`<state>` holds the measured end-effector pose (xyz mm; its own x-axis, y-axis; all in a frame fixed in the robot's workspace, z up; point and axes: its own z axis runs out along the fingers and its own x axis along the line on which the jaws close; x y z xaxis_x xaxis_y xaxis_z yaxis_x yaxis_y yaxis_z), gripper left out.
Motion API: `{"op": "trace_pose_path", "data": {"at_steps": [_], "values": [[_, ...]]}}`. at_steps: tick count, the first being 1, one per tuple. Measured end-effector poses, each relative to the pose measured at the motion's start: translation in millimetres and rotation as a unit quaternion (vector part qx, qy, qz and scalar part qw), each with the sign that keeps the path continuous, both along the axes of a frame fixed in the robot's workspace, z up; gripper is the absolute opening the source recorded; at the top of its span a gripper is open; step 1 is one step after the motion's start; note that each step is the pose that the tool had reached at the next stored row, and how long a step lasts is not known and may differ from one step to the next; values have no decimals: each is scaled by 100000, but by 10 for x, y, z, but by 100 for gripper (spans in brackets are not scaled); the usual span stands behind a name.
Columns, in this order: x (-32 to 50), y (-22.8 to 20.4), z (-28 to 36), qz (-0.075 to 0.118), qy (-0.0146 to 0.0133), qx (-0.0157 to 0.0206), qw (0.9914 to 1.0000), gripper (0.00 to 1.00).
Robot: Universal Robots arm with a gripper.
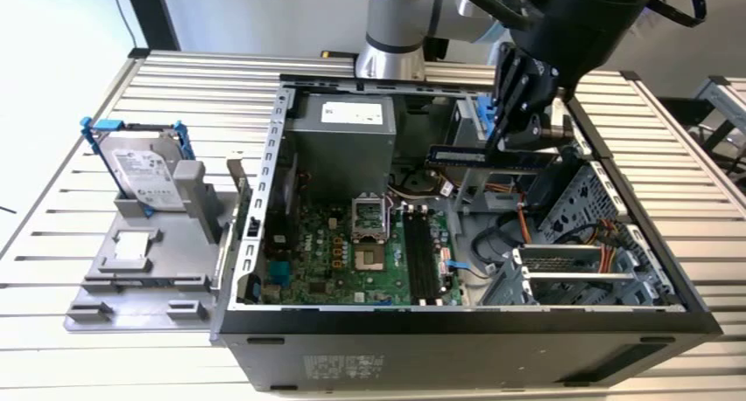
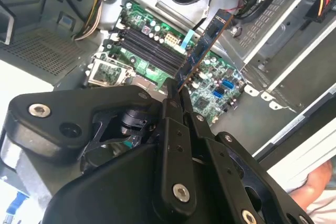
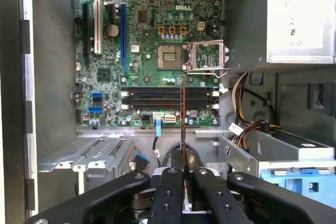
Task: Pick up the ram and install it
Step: 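Pick up the ram and move it above insertion slot, then insert the ram into the slot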
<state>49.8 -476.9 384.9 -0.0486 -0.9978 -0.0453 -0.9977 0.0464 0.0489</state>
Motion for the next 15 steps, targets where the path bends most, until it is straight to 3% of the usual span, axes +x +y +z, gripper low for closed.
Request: {"op": "trace_pose_path", "data": {"at_steps": [3, 7, 11, 15], "values": [[0, 0, 0, -2439, -1, 7, 99970, 0], [0, 0, -1, -5823, -1, 6, 99830, 0], [0, 0, -1, -9164, 0, 4, 99579, 0], [0, 0, 0, -12600, 0, 5, 99203, 0]]}}
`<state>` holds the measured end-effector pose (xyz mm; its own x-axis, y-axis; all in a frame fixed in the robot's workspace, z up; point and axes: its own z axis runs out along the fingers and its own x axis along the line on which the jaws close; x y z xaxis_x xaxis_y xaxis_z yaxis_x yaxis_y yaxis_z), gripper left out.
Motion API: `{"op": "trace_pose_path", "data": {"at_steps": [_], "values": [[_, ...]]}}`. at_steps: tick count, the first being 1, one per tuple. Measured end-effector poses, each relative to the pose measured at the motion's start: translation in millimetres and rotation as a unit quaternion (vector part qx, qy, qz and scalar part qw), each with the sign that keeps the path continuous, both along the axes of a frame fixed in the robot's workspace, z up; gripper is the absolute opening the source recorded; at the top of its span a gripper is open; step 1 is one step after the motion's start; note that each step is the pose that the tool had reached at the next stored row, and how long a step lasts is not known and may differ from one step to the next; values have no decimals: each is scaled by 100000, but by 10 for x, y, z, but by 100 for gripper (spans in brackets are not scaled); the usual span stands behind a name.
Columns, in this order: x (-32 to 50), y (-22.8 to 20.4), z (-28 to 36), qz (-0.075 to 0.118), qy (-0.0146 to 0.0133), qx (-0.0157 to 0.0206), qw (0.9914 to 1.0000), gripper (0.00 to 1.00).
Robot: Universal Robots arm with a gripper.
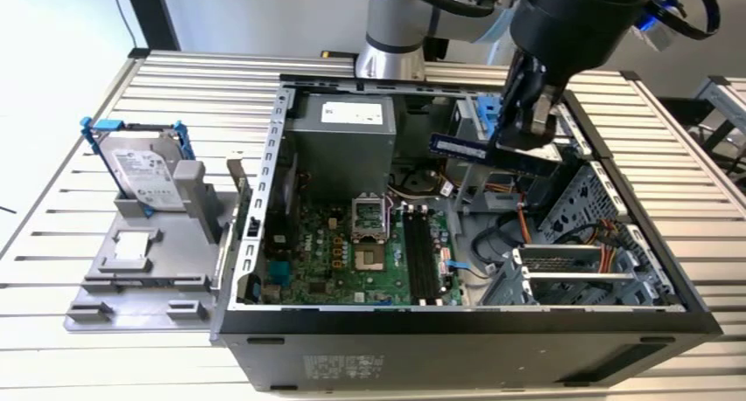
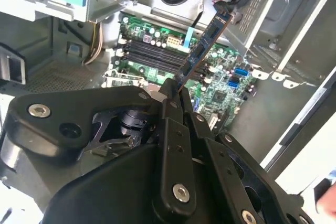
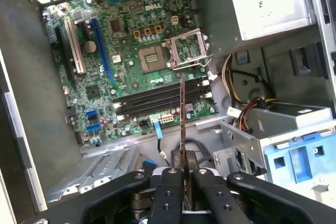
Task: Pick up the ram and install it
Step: 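Insert the ram into the slot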
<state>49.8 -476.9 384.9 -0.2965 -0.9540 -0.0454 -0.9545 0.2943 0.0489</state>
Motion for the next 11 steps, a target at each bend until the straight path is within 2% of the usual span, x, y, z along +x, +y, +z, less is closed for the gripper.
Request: {"op": "trace_pose_path", "data": {"at_steps": [3, 6, 9, 11], "values": [[0, 0, 0, -2558, 0, -1, 99967, 0], [0, 0, 0, -5148, -2, 3, 99867, 0], [0, 0, 0, -7697, -1, -3, 99703, 0], [0, 0, 0, -9450, -2, 1, 99552, 0]]}}
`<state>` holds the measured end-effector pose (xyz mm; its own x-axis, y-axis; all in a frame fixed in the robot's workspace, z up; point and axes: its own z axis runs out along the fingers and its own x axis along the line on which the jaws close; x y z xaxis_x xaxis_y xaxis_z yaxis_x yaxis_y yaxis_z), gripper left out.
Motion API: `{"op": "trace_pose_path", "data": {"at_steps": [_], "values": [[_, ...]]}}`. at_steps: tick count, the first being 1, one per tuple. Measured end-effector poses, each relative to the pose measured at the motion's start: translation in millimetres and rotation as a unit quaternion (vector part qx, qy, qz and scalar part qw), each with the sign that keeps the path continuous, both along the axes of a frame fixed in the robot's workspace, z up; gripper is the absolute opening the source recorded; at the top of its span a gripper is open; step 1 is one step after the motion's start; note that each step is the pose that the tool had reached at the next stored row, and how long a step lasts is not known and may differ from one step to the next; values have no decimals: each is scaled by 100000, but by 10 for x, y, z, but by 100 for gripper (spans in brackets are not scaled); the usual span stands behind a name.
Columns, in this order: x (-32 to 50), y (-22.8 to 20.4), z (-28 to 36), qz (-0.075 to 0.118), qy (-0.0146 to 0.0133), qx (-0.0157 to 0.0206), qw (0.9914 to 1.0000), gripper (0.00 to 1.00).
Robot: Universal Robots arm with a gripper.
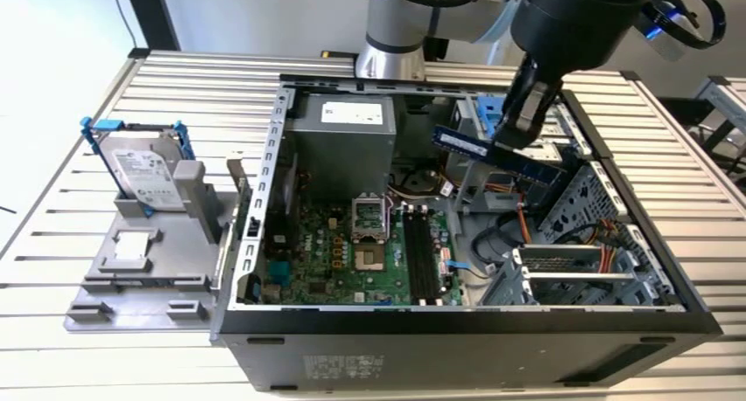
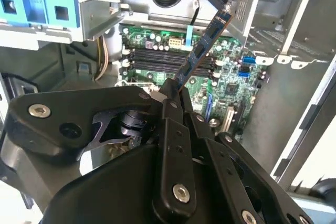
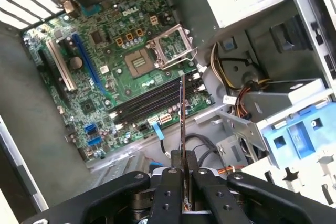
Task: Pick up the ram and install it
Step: 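Insert the ram into the slot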
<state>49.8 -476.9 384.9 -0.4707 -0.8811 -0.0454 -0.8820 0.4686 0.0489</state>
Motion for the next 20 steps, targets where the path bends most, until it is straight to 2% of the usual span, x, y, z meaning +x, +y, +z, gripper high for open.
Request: {"op": "trace_pose_path", "data": {"at_steps": [4, 7, 9, 12, 15, 20], "values": [[0, 0, 0, -3463, 0, -1, 99940, 0], [0, 0, 0, -5965, 2, -4, 99822, 0], [0, 0, 0, -7672, -1, -1, 99705, 0], [0, 0, 0, -10120, 2, -1, 99487, 0], [0, 0, 0, -12593, 2, -1, 99204, 0], [0, 0, -1, -16571, 2, 6, 98617, 0]]}}
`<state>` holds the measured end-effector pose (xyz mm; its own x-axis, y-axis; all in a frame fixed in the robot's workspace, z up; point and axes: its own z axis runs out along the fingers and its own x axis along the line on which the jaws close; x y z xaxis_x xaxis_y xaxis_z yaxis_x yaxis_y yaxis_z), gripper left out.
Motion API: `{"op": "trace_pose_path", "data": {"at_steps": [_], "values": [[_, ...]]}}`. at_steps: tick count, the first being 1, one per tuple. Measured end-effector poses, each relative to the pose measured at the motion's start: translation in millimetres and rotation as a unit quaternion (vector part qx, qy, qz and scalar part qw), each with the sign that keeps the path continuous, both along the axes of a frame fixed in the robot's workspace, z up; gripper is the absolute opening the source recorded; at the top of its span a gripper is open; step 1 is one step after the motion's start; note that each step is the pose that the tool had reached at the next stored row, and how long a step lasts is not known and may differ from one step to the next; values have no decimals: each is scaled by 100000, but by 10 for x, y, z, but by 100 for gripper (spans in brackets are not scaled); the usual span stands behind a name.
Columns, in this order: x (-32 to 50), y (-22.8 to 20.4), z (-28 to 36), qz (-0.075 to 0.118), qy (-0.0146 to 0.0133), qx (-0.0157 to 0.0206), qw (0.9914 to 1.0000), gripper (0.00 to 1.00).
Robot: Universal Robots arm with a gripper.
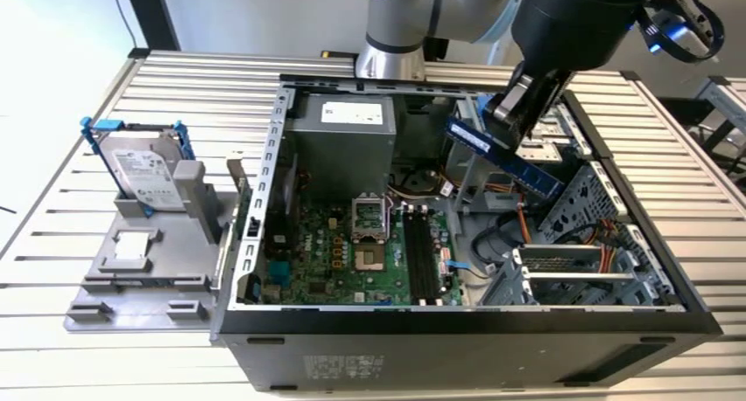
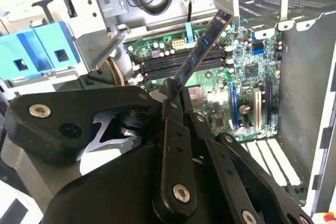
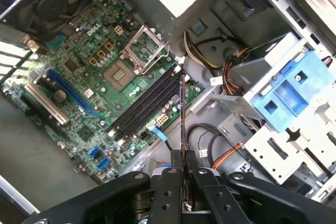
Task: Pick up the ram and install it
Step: 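Insert the ram into the slot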
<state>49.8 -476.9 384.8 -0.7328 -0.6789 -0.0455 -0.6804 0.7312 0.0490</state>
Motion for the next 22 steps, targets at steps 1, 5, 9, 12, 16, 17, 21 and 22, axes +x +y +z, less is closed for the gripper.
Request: {"op": "trace_pose_path", "data": {"at_steps": [1, 5, 9, 12, 16, 17, 21, 22], "values": [[0, 0, 0, -815, -1, -1, 99997, 0], [0, 0, 1, -3835, -1, -6, 99926, 0], [0, 0, 1, -6764, 1, -13, 99771, 0], [0, 0, 1, -8942, 0, -11, 99599, 0], [0, 0, 1, -11775, 1, -4, 99304, 0], [0, 0, 1, -12496, 1, -8, 99216, 0], [0, 0, 1, -15204, 1, -8, 98837, 0], [0, 0, 1, -15817, 0, -7, 98741, 0]]}}
